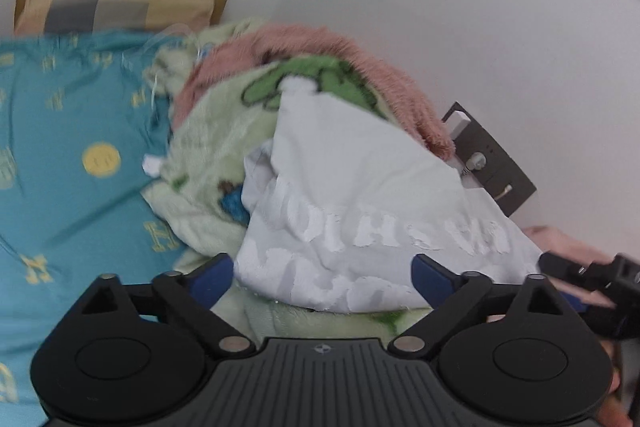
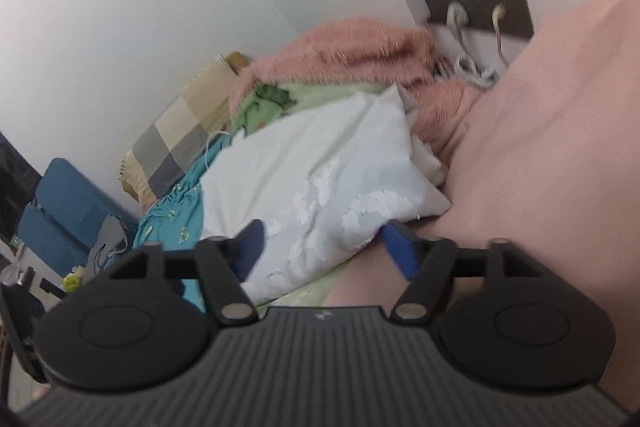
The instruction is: Fold clothes
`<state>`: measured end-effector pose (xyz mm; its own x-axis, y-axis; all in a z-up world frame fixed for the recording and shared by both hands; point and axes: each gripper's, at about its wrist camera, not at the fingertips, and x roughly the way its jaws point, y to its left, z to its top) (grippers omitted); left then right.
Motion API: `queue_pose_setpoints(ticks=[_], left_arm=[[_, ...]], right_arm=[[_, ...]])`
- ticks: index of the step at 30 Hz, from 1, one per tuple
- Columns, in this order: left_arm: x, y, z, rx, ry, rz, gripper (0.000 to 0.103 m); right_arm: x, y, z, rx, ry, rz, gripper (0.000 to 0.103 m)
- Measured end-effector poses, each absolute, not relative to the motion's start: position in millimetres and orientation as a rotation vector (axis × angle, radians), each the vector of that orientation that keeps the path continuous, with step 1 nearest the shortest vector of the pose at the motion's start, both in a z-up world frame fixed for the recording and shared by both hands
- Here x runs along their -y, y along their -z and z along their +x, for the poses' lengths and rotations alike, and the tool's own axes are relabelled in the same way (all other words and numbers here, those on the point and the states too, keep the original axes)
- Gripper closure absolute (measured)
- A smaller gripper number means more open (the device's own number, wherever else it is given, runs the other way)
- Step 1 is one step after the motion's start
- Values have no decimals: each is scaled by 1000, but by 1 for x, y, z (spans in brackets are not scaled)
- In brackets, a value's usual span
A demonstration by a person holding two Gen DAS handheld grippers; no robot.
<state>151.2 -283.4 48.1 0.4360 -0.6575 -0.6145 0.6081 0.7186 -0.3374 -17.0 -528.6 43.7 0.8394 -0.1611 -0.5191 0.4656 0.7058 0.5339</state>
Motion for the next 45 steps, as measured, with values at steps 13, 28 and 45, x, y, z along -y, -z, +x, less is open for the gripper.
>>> queue_pose_setpoints(ticks=[13, 28, 45], left_arm=[[207, -156, 14, -530, 766, 60, 0], [135, -135, -50, -382, 735, 106, 0], [103, -79, -50, -372, 682, 84, 0]], right_arm=[[437, -131, -103, -370, 332, 475, 19], [354, -100, -132, -314, 331, 290, 19], [295, -60, -106, -247, 403, 136, 19]])
